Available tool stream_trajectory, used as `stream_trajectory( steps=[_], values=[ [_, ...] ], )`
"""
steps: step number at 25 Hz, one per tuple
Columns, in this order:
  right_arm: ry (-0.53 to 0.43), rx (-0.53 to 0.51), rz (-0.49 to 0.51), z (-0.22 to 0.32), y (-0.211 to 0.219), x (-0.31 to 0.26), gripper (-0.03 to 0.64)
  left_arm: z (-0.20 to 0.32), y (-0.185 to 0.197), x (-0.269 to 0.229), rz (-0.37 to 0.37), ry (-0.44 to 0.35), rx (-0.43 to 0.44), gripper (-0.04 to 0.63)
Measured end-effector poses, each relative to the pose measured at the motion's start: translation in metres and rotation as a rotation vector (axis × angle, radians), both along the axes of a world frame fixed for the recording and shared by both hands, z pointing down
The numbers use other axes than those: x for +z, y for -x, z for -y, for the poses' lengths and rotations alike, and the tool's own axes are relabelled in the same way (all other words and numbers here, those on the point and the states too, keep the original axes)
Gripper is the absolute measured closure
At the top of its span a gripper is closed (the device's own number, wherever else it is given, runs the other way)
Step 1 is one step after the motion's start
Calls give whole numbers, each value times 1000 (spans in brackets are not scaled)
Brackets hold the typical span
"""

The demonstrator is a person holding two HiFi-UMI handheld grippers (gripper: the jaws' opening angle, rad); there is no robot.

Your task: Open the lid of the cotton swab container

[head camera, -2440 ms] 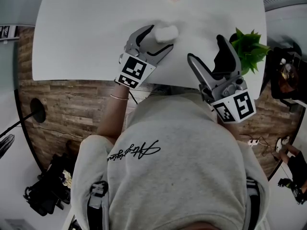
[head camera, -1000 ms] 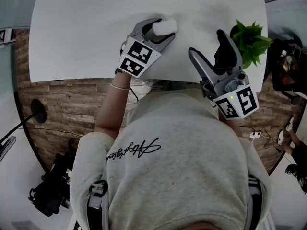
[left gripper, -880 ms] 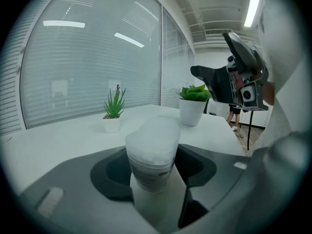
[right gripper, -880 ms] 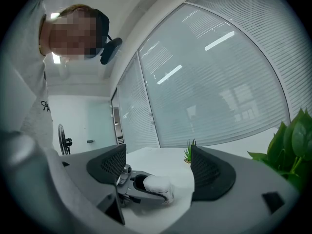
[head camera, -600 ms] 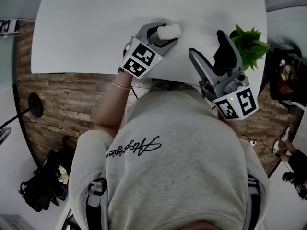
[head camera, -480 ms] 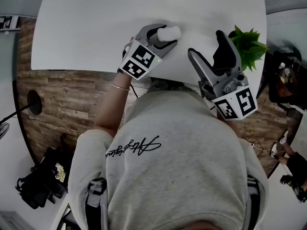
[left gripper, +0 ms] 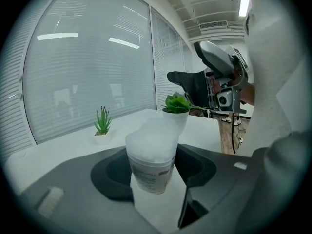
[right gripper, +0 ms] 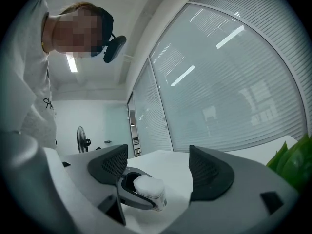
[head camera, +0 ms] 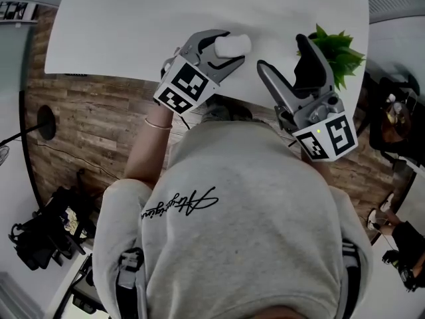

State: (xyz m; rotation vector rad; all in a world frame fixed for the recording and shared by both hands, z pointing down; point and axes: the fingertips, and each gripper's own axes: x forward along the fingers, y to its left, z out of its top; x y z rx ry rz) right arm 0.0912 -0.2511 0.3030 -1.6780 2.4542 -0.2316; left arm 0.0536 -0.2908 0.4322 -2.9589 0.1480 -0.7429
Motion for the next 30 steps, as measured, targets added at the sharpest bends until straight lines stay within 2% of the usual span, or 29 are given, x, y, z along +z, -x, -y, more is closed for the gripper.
stream_trajectory(
  steps=[2, 7, 12, 17, 25, 30],
  values=[
    [-9, -24, -8, -6, 0, -3, 242, -8, 1, -7, 12, -7, 1, 347],
    [-33, -116, -42, -20, 9, -11, 269, -28, 1, -31, -12, 3, -10, 347],
    [-59, -219, -124, -33, 19, -20, 282, -48, -2, -48, -6, -1, -5, 347],
    [-81, -345, -229, -47, 35, -23, 312, -68, -9, -66, -33, 20, 6, 347],
    [-97, -488, -395, -64, 38, -21, 313, -96, -18, -83, -41, 12, 24, 347],
    [-125, -633, -563, -81, 53, -16, 318, -111, -19, -90, -48, 13, 20, 347]
  ],
)
